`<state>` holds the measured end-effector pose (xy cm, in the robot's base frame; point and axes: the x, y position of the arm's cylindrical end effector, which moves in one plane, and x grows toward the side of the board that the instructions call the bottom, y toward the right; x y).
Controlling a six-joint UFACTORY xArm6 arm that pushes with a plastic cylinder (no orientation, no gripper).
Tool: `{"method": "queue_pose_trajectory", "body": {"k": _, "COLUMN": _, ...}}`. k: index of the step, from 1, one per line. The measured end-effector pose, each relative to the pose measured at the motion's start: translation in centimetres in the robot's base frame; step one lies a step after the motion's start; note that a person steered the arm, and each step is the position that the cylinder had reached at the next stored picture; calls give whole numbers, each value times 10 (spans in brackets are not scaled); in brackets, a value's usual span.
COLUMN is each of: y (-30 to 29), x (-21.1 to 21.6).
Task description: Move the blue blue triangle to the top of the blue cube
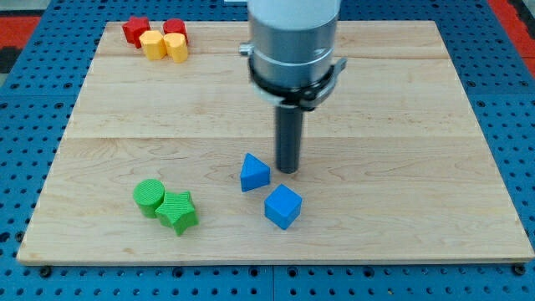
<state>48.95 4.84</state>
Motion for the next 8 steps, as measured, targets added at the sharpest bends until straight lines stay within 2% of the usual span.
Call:
{"method": "queue_pose_trajectory", "body": {"k": 1, "y": 100, "x": 23}}
{"method": "queue_pose_trajectory", "body": {"k": 2, "y": 82, "x": 104}}
{"method": "queue_pose_trajectory", "body": {"k": 3, "y": 24, "x": 108}}
{"method": "queue_pose_trajectory", "body": {"k": 5, "y": -100, "x": 29}}
{"method": "queue_pose_trajectory", "body": {"k": 8, "y": -101, "x": -79}}
